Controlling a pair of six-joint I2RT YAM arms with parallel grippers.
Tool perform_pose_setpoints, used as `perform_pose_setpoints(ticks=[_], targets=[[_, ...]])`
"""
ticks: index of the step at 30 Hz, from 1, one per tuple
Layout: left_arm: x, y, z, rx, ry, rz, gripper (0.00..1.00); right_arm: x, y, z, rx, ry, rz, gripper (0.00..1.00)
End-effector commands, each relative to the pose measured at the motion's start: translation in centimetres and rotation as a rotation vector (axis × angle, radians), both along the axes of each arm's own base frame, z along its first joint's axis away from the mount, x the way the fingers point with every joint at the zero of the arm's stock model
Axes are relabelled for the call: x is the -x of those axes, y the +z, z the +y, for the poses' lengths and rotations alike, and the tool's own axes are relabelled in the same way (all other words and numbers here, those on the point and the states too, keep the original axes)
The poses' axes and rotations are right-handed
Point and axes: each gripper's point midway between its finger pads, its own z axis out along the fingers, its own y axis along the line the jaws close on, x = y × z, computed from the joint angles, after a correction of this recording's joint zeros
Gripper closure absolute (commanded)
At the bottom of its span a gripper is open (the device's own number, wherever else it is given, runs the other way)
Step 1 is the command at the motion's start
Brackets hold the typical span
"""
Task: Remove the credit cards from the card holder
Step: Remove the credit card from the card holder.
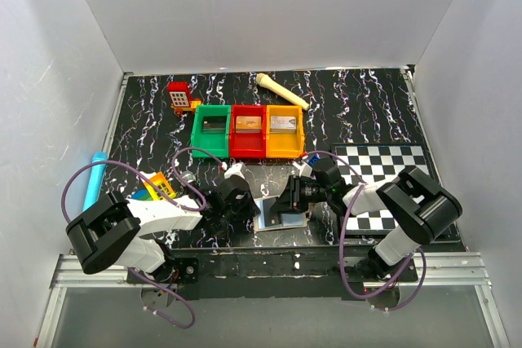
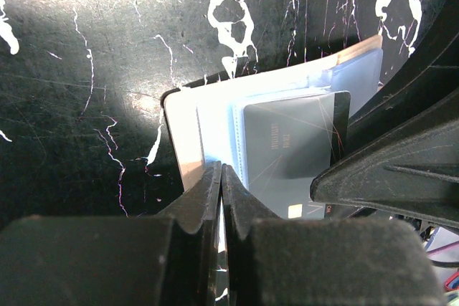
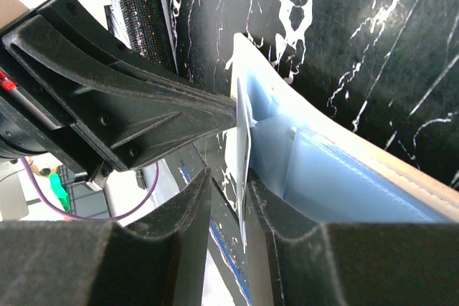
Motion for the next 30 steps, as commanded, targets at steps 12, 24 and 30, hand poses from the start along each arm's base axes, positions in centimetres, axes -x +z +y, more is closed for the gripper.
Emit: perform_pose_setpoints(ticks=[12,24,30], targets=[[0.0,-0.3,0.7,-0.022,0.021,0.001,1.00,-0.1,1.0,-1.0,-0.003,0.007,-0.063,0.70],[0.0,-0.4,0.7,-0.026,0.018,0.004,1.00,-0.3,0.9,-1.8,0.016,-0.006,-0.069,0.71],[0.0,-0.5,0.7,-0.028,0.013,0.005,1.00,-0.4,0.9,-1.9,0.019,-0.009,-0.065,0.80]])
